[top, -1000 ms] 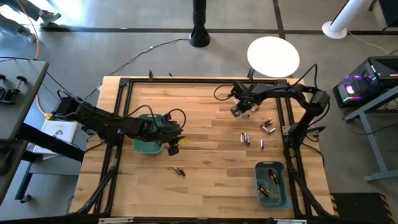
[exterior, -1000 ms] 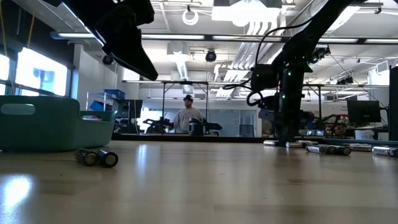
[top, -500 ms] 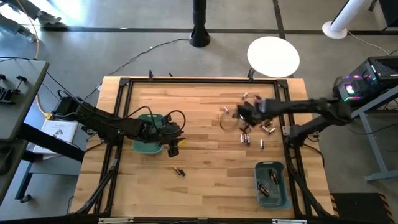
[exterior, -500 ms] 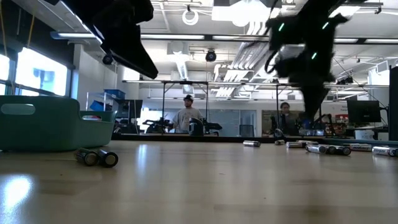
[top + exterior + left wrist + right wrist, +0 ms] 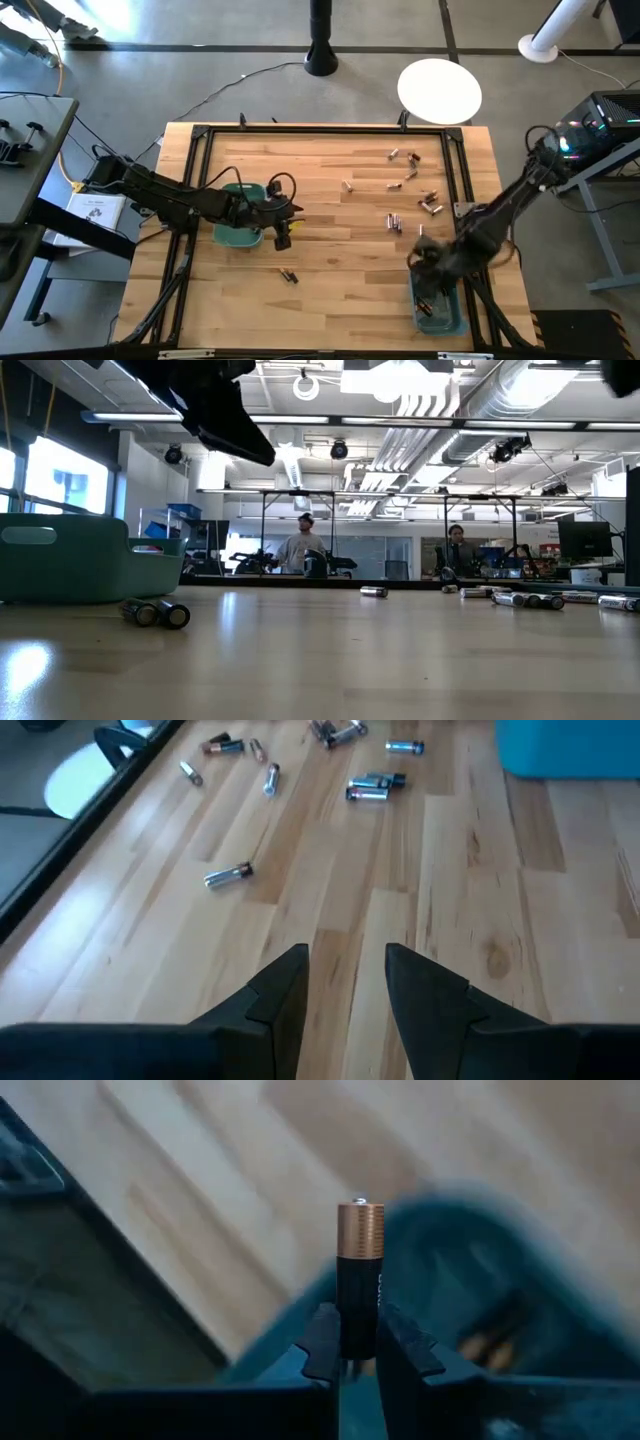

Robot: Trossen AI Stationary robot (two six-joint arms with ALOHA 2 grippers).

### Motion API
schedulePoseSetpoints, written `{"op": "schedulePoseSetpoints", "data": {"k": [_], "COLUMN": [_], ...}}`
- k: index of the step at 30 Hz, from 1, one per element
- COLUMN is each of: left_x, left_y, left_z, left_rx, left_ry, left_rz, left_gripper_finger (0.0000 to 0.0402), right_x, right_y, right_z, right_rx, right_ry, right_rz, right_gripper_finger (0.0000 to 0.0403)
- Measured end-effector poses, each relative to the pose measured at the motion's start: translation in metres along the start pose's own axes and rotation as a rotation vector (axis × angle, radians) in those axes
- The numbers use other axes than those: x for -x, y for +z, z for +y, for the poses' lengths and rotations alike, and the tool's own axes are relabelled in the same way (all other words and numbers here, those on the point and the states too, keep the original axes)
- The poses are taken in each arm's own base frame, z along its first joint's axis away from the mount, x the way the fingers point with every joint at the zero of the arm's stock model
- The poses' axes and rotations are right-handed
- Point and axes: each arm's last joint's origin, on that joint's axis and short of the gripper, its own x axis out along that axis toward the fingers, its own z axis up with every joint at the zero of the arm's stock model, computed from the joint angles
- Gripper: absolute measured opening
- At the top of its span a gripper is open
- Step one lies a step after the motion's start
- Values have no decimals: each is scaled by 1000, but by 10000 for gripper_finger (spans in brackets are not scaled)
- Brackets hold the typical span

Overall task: Sort batteries
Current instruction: Put the black battery into the blue bin, then put the silver battery into the green bin

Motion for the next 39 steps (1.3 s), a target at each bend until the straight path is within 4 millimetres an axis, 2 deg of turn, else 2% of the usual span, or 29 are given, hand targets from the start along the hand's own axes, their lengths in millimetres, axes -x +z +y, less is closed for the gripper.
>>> {"op": "schedulePoseSetpoints", "data": {"k": [2,6,10,14,17,22,25,28,34,39], "left_x": [-8,-39,-70,-92,-102,-106,-106,-107,-122,-141], "left_y": [-4,-16,-23,-19,-10,-1,0,-2,-15,-37], "left_z": [5,18,30,38,42,49,53,58,65,73], "left_rx": [0,-74,-202,-301,-312,-367,-433,-518,-659,-675], "left_ry": [-20,-58,-45,-66,-104,-124,-124,-121,-127,-178], "left_rz": [43,141,215,242,230,263,261,282,333,413], "left_gripper_finger": [129,129,129,130,142,183,209,221,212,186], "right_x": [-11,-39,-60,-70,-73,-71,-66,-53,-5,36], "right_y": [-13,-31,-35,-33,-33,-33,-33,-33,-36,-38], "right_z": [1,-3,-6,-7,-7,-6,-4,0,25,49], "right_rx": [-41,-109,-115,-125,-126,-118,-99,-89,-7,143], "right_ry": [-54,-213,-261,-275,-285,-274,-230,-170,13,154], "right_rz": [67,231,284,279,278,277,292,298,110,-141], "right_gripper_finger": [22,22,23,31,56,131,174,199,205,206]}}
